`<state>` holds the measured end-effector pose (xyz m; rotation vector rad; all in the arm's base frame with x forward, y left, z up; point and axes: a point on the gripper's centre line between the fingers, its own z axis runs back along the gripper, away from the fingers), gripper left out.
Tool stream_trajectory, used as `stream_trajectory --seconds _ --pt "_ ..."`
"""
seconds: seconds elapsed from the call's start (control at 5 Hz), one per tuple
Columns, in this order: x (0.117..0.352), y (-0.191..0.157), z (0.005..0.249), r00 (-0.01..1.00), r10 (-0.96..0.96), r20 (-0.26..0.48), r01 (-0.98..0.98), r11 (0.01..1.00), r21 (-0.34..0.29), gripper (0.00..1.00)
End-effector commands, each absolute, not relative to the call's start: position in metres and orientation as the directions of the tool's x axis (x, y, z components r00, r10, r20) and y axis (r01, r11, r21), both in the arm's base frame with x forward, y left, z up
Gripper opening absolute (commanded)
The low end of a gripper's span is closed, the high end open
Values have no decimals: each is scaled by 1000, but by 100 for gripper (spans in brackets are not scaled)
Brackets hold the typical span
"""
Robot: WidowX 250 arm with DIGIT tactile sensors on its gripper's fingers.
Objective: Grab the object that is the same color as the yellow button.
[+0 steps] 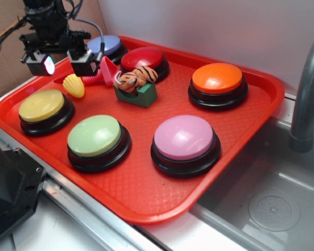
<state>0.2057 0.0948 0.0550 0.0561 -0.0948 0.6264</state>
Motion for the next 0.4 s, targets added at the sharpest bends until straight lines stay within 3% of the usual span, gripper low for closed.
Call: stream_trajectory --seconds 0.0,0.2 --pt "204 112 40 806 578 130 -588 807 54 100" --pt "206 115 32 813 565 140 -576 816 50 100"
